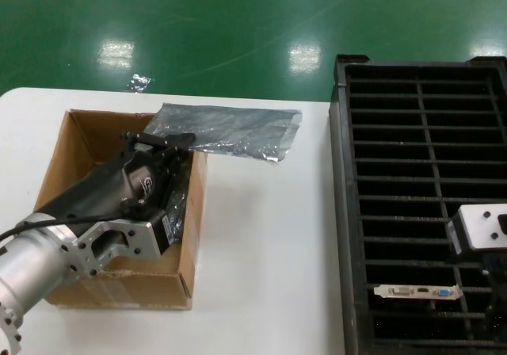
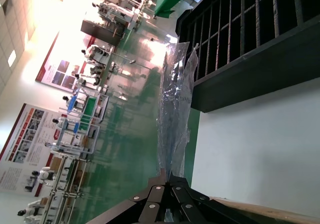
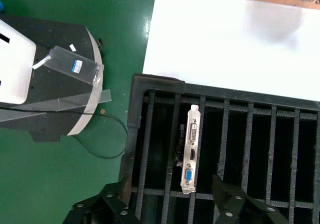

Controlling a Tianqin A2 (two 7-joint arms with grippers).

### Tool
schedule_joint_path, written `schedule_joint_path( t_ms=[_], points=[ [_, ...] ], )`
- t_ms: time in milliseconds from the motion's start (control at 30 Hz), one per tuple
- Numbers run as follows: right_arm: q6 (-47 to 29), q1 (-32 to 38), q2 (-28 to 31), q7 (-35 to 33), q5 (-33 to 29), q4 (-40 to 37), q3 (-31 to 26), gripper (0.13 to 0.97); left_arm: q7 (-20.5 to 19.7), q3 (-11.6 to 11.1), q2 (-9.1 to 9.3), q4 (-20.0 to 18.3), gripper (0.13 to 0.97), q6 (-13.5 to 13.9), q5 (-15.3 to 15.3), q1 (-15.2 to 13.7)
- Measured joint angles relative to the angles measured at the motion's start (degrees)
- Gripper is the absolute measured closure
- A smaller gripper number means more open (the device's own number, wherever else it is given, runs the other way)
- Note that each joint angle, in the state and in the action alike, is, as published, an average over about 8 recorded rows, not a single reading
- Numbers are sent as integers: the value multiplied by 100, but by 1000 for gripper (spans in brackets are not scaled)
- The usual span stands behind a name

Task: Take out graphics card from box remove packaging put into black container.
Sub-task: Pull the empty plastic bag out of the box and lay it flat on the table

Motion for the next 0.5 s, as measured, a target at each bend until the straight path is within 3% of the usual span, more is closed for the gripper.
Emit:
schedule_joint_path(
  t_ms=[200,500],
  points=[
    [243,-618,418,-199,519,155,751,511,0,0,0,0,958,0,0,0],
    [1744,-2841,1855,-1064,2748,317,2557,319,-1,0,0,0,958,0,0,0]
  ],
)
